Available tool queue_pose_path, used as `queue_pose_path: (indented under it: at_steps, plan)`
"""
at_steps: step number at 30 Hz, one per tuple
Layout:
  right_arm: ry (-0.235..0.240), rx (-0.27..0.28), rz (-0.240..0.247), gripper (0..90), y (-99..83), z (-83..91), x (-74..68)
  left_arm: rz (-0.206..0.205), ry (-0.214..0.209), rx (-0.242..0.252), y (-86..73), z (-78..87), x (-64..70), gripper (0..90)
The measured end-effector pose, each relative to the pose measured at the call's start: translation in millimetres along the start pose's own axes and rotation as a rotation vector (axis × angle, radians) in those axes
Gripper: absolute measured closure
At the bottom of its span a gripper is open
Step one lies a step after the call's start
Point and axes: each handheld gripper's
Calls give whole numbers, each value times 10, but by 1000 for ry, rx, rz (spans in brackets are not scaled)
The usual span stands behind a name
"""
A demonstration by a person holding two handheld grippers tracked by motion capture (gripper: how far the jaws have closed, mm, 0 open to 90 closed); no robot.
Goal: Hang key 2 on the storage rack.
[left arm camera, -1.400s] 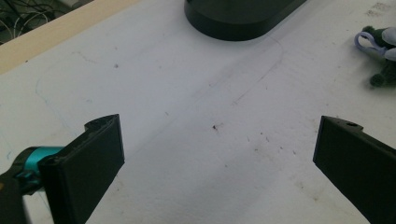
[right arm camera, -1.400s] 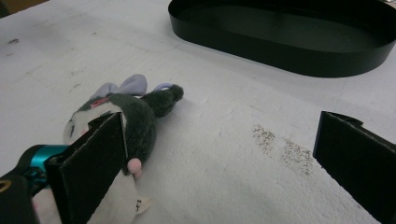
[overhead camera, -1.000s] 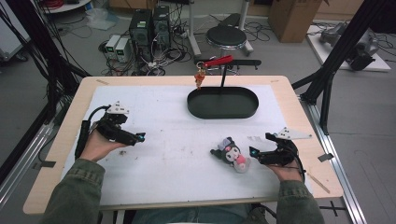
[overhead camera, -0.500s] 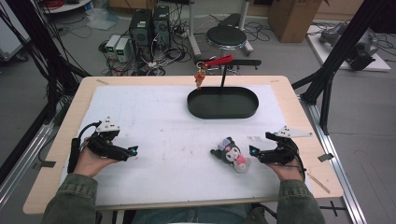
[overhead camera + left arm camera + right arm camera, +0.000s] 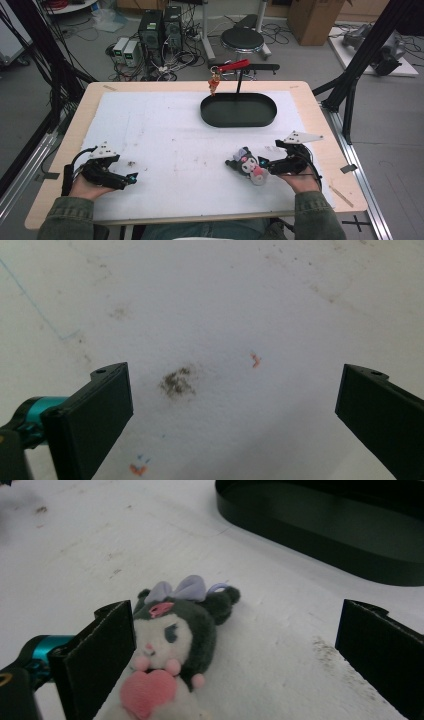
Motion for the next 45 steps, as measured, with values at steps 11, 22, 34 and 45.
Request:
queue_pose_path:
  at_steps: [11,22,34,45]
  plan:
    - [54,-137,39,18,42,-178,-141,19,25,-9,-134,88,-8,23]
    - [29,-323,58,17,110,-413,-304,-16,14,-37,-171,32,37,23]
    - [-51,-548,-6,252,43,-636,-395,-9,23,-40,-195,27,35,23]
    - [10,-480,-83,426,162,-428,-341,-1,40,-36,-175,48,21,23]
Point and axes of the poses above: each handheld gripper's, and its own axes: z roughly backward along the jaws, y roughly out of its top, x roughly to its right, and after that the axes turned 6 degrees about -z, right-handed
